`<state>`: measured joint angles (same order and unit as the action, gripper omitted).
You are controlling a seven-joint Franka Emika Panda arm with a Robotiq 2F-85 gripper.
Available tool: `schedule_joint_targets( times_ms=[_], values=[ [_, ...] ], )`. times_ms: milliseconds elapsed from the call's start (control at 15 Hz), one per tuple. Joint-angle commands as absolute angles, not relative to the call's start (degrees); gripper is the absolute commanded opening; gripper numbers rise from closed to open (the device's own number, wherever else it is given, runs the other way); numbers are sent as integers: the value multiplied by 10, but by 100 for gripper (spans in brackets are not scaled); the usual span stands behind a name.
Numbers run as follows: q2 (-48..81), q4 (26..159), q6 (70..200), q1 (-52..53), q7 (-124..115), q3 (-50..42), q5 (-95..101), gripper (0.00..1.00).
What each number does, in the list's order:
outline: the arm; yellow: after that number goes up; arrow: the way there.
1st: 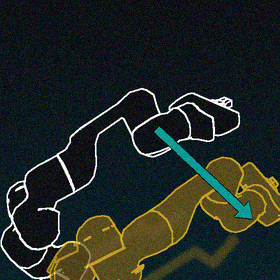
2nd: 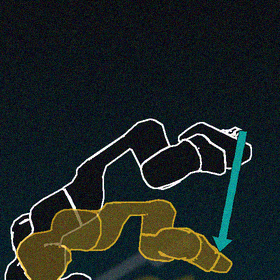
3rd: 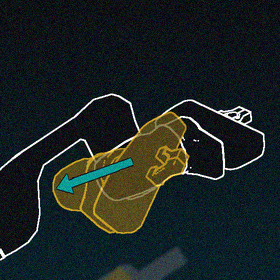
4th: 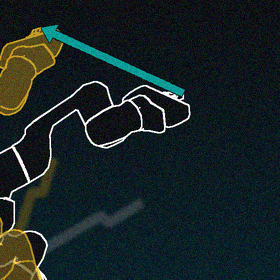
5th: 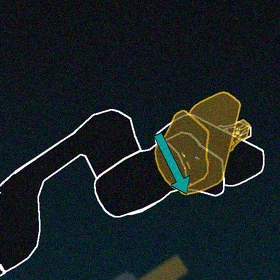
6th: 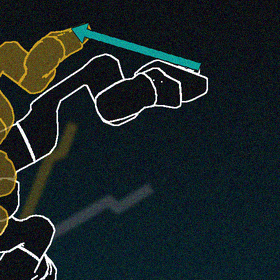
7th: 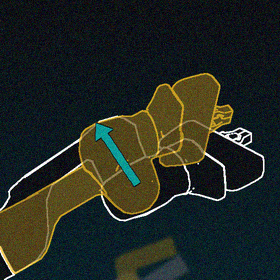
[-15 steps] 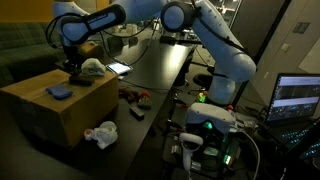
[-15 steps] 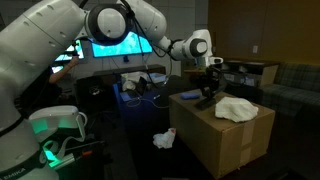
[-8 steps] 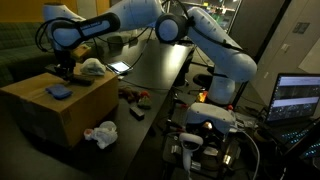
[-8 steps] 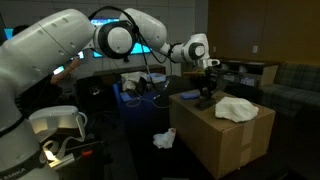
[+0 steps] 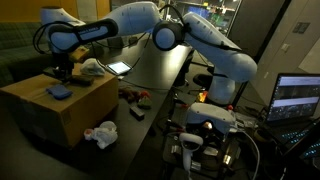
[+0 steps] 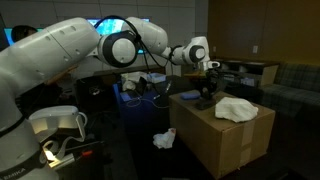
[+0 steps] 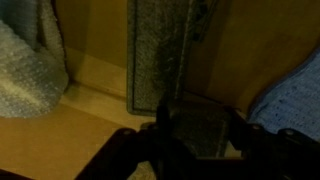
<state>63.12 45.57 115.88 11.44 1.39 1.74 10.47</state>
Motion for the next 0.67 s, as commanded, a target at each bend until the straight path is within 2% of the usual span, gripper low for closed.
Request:
schedule_joint_targets(
  times_ms=[0, 333, 600],
  values=[
    [659, 404, 1123, 110, 21, 12, 106, 34],
    [643, 417, 1050, 94, 29, 8, 104, 34],
    [639, 413, 1041, 86, 28, 11, 104, 34]
  ],
)
